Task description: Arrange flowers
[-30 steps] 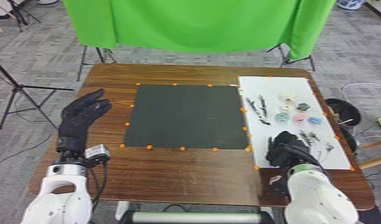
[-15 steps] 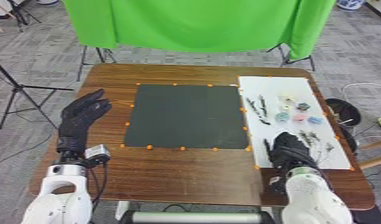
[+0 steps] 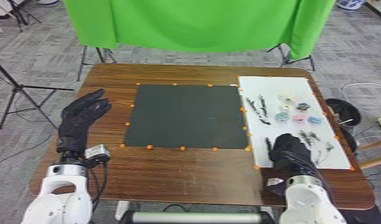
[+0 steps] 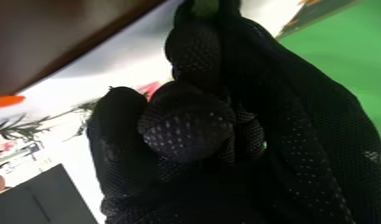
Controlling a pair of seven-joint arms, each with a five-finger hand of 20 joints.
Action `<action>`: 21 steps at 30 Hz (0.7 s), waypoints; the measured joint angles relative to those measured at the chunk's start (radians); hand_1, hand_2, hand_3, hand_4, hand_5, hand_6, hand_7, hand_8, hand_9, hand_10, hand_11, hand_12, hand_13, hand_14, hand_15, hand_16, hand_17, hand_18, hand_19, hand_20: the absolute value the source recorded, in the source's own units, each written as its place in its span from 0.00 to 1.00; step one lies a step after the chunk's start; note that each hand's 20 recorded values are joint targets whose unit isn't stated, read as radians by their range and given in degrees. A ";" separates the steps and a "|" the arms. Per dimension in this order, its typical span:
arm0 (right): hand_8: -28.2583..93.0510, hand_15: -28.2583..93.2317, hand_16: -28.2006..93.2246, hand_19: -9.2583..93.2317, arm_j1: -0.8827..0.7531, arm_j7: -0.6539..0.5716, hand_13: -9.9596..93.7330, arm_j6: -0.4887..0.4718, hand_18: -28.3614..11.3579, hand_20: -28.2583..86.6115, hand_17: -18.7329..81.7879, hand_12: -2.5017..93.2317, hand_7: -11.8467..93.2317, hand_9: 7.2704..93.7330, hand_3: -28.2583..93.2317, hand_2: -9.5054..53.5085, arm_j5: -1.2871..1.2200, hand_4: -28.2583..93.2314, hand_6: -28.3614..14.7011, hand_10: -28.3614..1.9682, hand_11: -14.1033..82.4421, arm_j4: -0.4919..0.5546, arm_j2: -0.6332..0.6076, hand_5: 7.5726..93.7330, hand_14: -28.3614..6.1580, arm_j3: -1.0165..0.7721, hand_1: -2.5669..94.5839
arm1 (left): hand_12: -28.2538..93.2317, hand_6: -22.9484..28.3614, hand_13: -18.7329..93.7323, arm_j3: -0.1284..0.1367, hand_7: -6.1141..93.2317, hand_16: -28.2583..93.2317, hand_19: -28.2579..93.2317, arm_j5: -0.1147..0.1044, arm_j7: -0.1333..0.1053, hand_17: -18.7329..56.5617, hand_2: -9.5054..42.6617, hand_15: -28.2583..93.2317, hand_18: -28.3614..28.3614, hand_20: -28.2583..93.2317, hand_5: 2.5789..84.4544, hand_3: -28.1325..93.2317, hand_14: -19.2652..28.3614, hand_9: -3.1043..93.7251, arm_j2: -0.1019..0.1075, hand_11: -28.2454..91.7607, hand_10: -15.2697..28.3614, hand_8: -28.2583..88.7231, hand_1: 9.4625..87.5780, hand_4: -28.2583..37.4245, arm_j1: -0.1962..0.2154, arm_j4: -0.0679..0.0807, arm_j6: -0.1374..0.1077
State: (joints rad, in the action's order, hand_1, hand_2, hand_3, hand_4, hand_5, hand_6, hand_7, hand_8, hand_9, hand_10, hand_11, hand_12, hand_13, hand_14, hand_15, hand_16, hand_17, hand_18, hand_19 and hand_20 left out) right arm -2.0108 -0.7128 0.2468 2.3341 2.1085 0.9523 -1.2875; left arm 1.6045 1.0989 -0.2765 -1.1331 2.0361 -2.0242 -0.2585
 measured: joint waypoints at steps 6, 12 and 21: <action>0.27 0.71 0.53 0.93 -0.003 0.012 0.98 0.034 0.63 0.70 0.92 0.64 0.63 0.92 0.75 0.00 0.001 0.43 0.53 0.53 0.40 0.040 -0.006 0.72 0.78 -0.030 0.62 | 0.33 0.50 0.55 0.000 0.23 0.20 0.48 0.000 0.000 0.44 0.03 0.45 0.79 0.39 0.57 0.76 0.77 0.54 0.000 0.43 0.65 0.18 0.35 0.15 0.000 0.000 0.000; 0.27 0.71 0.53 0.94 0.013 0.017 0.99 0.045 0.63 0.69 0.92 0.64 0.63 0.92 0.75 0.00 -0.012 0.43 0.53 0.54 0.40 0.081 -0.018 0.72 0.78 -0.044 0.61 | 0.33 0.50 0.55 0.000 0.23 0.20 0.48 -0.006 0.000 0.44 0.02 0.45 0.79 0.39 0.57 0.76 0.77 0.54 0.000 0.43 0.65 0.18 0.35 0.15 -0.001 0.000 0.000; 0.27 0.71 0.53 0.94 0.091 0.019 0.99 0.064 0.63 0.68 0.93 0.64 0.62 0.92 0.75 0.00 -0.209 0.44 0.53 0.54 0.40 0.095 -0.025 0.72 0.78 0.008 0.61 | 0.32 0.50 0.55 0.020 0.24 0.20 0.43 -0.036 0.001 0.42 0.04 0.44 0.77 0.37 0.57 0.77 0.77 0.54 0.018 0.43 0.65 0.17 0.32 0.14 -0.001 0.021 -0.005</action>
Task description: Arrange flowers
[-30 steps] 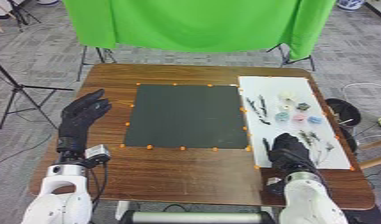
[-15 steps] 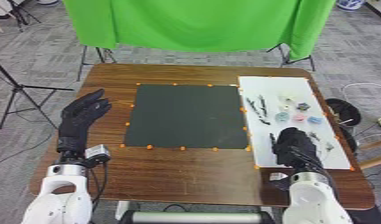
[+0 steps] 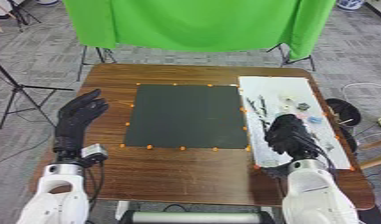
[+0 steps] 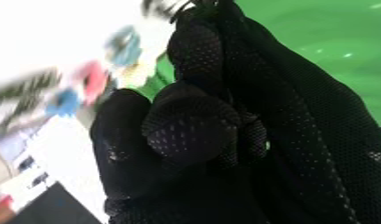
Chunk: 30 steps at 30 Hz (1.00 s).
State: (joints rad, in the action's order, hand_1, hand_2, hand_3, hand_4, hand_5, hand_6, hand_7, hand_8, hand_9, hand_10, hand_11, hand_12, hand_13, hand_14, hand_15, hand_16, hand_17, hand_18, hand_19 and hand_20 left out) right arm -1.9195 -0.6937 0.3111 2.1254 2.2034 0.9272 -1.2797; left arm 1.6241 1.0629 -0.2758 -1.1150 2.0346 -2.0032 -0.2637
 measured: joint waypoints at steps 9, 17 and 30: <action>0.27 0.71 0.53 0.95 0.202 0.001 0.99 0.007 0.64 0.67 0.93 0.64 0.62 0.92 0.75 0.00 -0.019 0.43 0.52 0.54 0.40 -0.028 -0.009 0.73 0.79 0.186 0.61 | 0.32 0.49 0.55 0.059 0.24 0.20 0.41 -0.001 0.013 0.41 0.04 0.44 0.76 0.38 0.57 0.78 0.76 0.54 0.070 0.42 0.64 0.17 0.31 0.12 -0.002 0.144 -0.057; 0.27 0.71 0.53 0.94 0.429 0.032 1.00 0.006 0.64 0.66 0.93 0.64 0.62 0.93 0.75 0.00 -0.053 0.44 0.52 0.54 0.40 -0.102 0.007 0.73 0.79 0.404 0.61 | 0.32 0.49 0.53 0.063 0.25 0.20 0.40 0.000 0.029 0.41 0.04 0.42 0.74 0.38 0.57 0.79 0.74 0.53 0.082 0.41 0.65 0.17 0.31 0.11 -0.003 0.189 -0.096; 0.26 0.70 0.53 0.94 0.674 0.083 1.00 0.012 0.64 0.66 0.93 0.63 0.62 0.93 0.75 0.00 -0.097 0.44 0.52 0.54 0.40 -0.264 0.121 0.73 0.79 0.697 0.61 | 0.31 0.48 0.52 -0.025 0.24 0.20 0.35 -0.049 0.005 0.41 0.18 0.39 0.71 0.38 0.58 0.81 0.72 0.53 0.095 0.40 0.65 0.17 0.24 0.02 -0.070 0.207 -0.105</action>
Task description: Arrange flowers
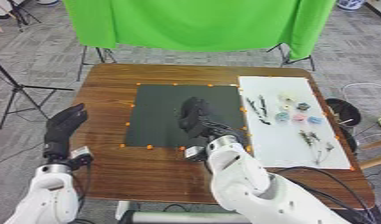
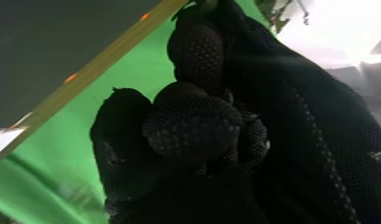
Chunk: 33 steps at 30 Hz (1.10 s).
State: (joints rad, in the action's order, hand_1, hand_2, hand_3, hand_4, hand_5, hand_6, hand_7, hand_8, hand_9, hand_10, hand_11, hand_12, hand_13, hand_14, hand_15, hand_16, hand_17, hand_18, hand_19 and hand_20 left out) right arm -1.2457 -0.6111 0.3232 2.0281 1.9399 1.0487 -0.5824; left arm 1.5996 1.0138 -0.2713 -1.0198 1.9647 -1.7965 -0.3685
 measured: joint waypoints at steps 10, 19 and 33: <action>0.26 0.70 0.53 0.94 0.134 0.008 1.00 0.026 0.64 0.66 0.94 0.63 0.63 0.93 0.75 0.00 -0.069 0.45 0.52 0.55 0.40 -0.111 0.066 0.74 0.79 0.148 0.61 | 0.31 0.48 0.52 -0.101 0.24 0.20 0.35 -0.027 -0.023 0.41 0.17 0.39 0.70 0.38 0.58 0.82 0.72 0.53 0.040 0.40 0.65 0.17 0.22 0.00 -0.120 0.093 0.003; 0.24 0.69 0.52 0.93 0.205 0.001 1.00 0.090 0.66 0.65 0.94 0.62 0.63 0.94 0.74 0.00 -0.139 0.44 0.51 0.54 0.39 -0.159 0.109 0.74 0.78 0.168 0.62 | 0.31 0.48 0.52 -0.163 0.24 0.20 0.34 -0.040 -0.026 0.40 0.16 0.39 0.70 0.38 0.58 0.82 0.72 0.53 0.043 0.40 0.65 0.17 0.22 0.00 -0.232 0.135 0.026; 0.19 0.67 0.49 0.88 0.218 0.013 1.00 0.295 0.65 0.64 0.95 0.59 0.61 0.96 0.72 0.00 -0.377 0.42 0.51 0.54 0.35 -0.205 0.153 0.77 0.76 0.224 0.65 | 0.32 0.48 0.51 -0.179 0.24 0.21 0.34 -0.056 -0.026 0.39 0.14 0.39 0.70 0.38 0.58 0.82 0.72 0.53 0.027 0.40 0.65 0.17 0.22 0.00 -0.231 0.132 0.034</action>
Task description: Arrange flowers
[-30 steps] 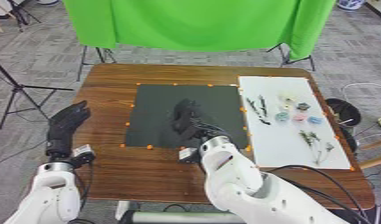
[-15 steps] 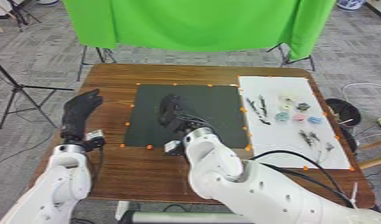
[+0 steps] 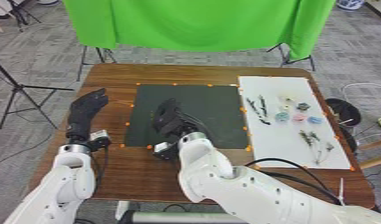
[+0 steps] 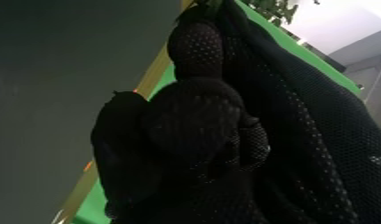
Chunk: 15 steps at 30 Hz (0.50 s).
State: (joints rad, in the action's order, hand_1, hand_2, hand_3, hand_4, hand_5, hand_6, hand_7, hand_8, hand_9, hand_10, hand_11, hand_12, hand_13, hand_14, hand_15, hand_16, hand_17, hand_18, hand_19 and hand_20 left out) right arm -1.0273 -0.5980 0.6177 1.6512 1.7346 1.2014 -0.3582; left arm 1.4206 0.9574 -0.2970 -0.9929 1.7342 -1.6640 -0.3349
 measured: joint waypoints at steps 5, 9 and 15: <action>0.19 0.66 0.49 0.87 0.000 0.006 1.00 0.023 0.64 0.65 0.95 0.58 0.60 0.96 0.72 0.00 -0.007 0.41 0.51 0.54 0.33 -0.023 0.011 0.78 0.76 0.012 0.65 | 0.32 0.48 0.51 -0.006 0.24 0.21 0.34 -0.003 0.000 0.39 0.14 0.39 0.70 0.38 0.58 0.82 0.72 0.53 -0.006 0.40 0.65 0.17 0.23 0.01 0.000 -0.001 0.000; 0.19 0.66 0.49 0.86 0.000 0.005 1.00 0.045 0.64 0.65 0.95 0.58 0.60 0.96 0.72 0.00 -0.014 0.41 0.52 0.55 0.33 -0.046 0.020 0.78 0.76 0.015 0.65 | 0.32 0.48 0.51 -0.016 0.23 0.21 0.34 -0.004 -0.001 0.39 0.14 0.39 0.70 0.38 0.58 0.82 0.72 0.53 -0.010 0.40 0.65 0.17 0.23 0.01 -0.003 -0.001 0.001; 0.20 0.65 0.49 0.85 -0.003 0.004 1.00 0.048 0.64 0.66 0.95 0.58 0.60 0.96 0.72 0.00 -0.015 0.41 0.53 0.55 0.32 -0.063 0.021 0.76 0.76 0.013 0.64 | 0.32 0.48 0.51 -0.019 0.24 0.21 0.34 -0.005 -0.001 0.39 0.13 0.39 0.70 0.38 0.58 0.82 0.72 0.53 -0.016 0.40 0.65 0.17 0.23 0.02 -0.006 -0.001 0.003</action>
State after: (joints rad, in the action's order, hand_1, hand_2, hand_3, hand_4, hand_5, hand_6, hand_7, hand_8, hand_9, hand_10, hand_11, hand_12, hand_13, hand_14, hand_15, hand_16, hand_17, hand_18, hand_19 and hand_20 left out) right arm -1.0305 -0.5945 0.6659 1.6359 1.6719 1.2227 -0.3455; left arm 1.4012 0.9525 -0.2978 -1.0091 1.7284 -1.6649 -0.3318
